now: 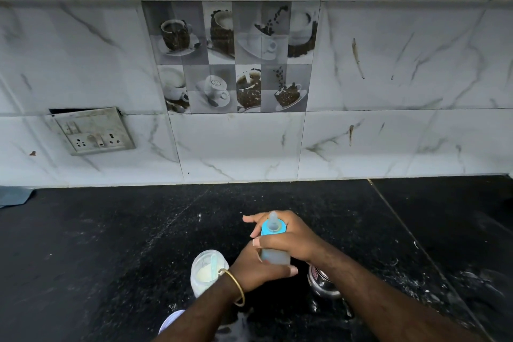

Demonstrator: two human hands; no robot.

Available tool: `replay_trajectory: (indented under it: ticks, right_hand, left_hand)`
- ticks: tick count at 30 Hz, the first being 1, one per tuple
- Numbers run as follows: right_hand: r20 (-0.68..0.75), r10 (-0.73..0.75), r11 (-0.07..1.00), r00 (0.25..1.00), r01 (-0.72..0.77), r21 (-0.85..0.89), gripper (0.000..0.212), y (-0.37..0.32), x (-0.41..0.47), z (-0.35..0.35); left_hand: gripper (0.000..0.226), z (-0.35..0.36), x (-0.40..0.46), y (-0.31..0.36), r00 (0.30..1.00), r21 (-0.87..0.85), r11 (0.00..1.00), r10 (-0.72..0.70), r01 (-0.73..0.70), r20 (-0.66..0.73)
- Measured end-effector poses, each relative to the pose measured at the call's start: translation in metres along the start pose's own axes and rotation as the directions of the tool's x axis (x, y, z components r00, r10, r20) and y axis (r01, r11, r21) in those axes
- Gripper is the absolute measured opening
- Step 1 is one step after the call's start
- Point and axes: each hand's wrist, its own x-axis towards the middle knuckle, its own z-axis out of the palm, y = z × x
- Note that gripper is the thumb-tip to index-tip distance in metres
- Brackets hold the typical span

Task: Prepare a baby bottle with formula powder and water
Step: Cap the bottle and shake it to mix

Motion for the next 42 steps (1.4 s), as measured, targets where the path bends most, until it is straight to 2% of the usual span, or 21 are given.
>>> replay_trajectory:
  ticks: [4,10,12,14,17,18,20,23,26,28,30,33,39,42]
  right_hand:
    - [-0.132,0.033,0.999,0.991,-0.031,0.015,0.008,0.002,0.002,0.008]
    - [-0.236,0.040,0.999,0.971,-0.037,0.020,0.009,0.009,-0.003,0.014]
    - [-0.282,0.063,0.998,0.957,-0.057,0.028,0.014,0.010,-0.007,0.015]
    - [-0.306,0.080,0.996,0.949,-0.086,-0.004,0.032,0.009,-0.012,0.014]
    - [-0.294,0.041,0.978,0.955,-0.099,-0.183,0.085,0.007,-0.022,0.004]
    - [-0.283,0.011,0.961,0.959,-0.088,-0.261,0.095,0.006,-0.025,0.001]
    - [-0.252,-0.055,0.919,0.966,-0.049,-0.390,0.096,0.006,-0.032,-0.003]
    - [-0.212,-0.160,0.855,0.964,0.028,-0.517,0.084,0.009,-0.043,-0.007]
    - [-0.179,-0.181,0.850,0.967,0.062,-0.522,0.084,0.017,-0.049,-0.013]
    - [-0.147,-0.180,0.856,0.973,0.081,-0.510,0.089,0.023,-0.051,-0.018]
    - [-0.157,-0.193,0.866,0.969,0.093,-0.491,0.092,0.028,-0.054,-0.020]
    - [-0.178,-0.207,0.877,0.962,0.101,-0.470,0.090,0.038,-0.056,-0.025]
    - [-0.164,-0.274,0.851,0.948,0.159,-0.501,0.088,0.052,-0.060,-0.022]
    - [-0.208,-0.295,0.846,0.933,0.154,-0.510,0.086,0.029,-0.052,-0.024]
  left_hand:
    - [0.016,0.005,0.004,0.001,0.993,0.014,1.000,0.024,-0.022,-0.119]
    - [0.022,0.014,0.004,-0.004,0.978,0.045,0.999,0.020,-0.011,-0.209]
    - [0.022,0.018,0.004,-0.003,0.974,0.108,0.994,0.054,-0.031,-0.221]
    - [0.018,0.021,0.006,-0.001,0.970,0.167,0.984,0.093,-0.056,-0.226]
    - [0.012,0.024,0.010,0.001,0.966,0.120,0.993,0.040,-0.010,-0.254]
    - [0.013,0.025,0.010,0.000,0.963,0.117,0.993,0.027,0.004,-0.268]
    - [0.014,0.028,0.011,-0.001,0.954,0.111,0.994,0.023,0.010,-0.298]
    - [0.016,0.037,0.012,-0.001,0.948,0.121,0.992,0.068,-0.031,-0.313]
    - [0.015,0.051,0.010,0.008,0.945,0.125,0.990,0.095,-0.058,-0.312]
    - [0.016,0.057,0.010,0.008,0.944,0.090,0.995,0.063,-0.035,-0.324]
    - [0.033,0.060,0.012,0.001,0.943,0.060,0.998,0.001,0.020,-0.333]
    - [0.074,0.062,0.013,-0.011,0.938,0.026,0.994,-0.094,0.109,-0.335]
    - [0.091,0.068,-0.001,-0.022,0.939,-0.070,0.994,-0.107,0.088,-0.328]
    - [0.109,0.061,-0.011,-0.029,0.950,-0.082,0.986,-0.165,0.148,-0.265]
